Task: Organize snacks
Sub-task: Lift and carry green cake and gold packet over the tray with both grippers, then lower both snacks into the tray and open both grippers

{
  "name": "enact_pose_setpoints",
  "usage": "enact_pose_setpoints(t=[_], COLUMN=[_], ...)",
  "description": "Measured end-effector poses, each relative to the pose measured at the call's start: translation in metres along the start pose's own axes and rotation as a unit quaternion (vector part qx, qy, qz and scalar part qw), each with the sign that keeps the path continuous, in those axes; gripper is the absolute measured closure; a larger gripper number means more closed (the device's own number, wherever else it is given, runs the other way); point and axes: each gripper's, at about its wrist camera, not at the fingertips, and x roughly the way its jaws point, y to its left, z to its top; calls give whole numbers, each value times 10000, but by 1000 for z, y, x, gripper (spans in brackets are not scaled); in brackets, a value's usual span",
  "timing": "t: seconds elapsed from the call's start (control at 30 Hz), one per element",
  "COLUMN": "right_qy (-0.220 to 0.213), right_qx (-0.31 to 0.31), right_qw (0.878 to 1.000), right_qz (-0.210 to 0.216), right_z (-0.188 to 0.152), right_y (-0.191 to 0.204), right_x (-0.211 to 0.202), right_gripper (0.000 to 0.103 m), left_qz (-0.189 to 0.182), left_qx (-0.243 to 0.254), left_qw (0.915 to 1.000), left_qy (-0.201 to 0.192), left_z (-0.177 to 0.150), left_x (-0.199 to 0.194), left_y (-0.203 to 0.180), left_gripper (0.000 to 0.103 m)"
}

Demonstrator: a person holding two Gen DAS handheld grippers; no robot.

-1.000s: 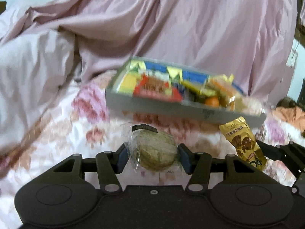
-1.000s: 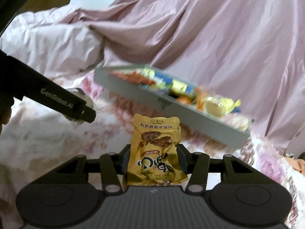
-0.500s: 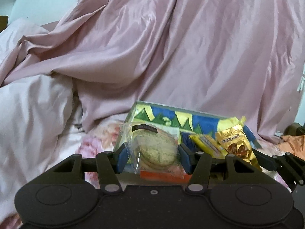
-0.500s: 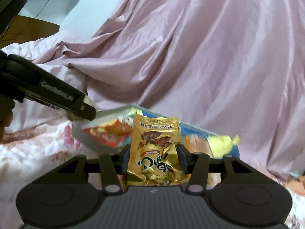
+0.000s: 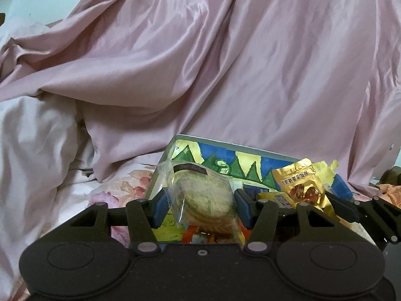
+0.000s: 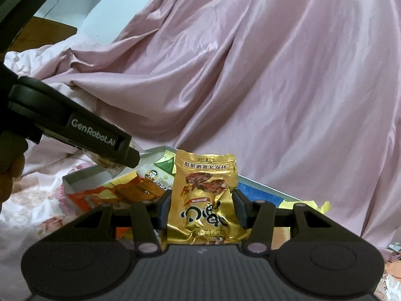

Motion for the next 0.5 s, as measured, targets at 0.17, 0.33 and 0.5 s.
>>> enact_pose_setpoints(t=[0.17,0.33,0.5], right_qy=[99,215,315], right_qx=[-197,-119,-109], right_qw=[9997,9996,9993], right_qz=[67,118,141], right_z=[0,1,-1], right_y=[5,3,2], right_x=[13,22,29], right_gripper=[48,48,48], left_qz=[4,-18,-32], left_qx=[41,61,-66], left_qw=[10000,9999,9997], left_qy=[57,125,245], left_z=[-1,-3,-4], left_x=[10,17,25], left_y=[-2,-4,-1], left_gripper=[46,46,46])
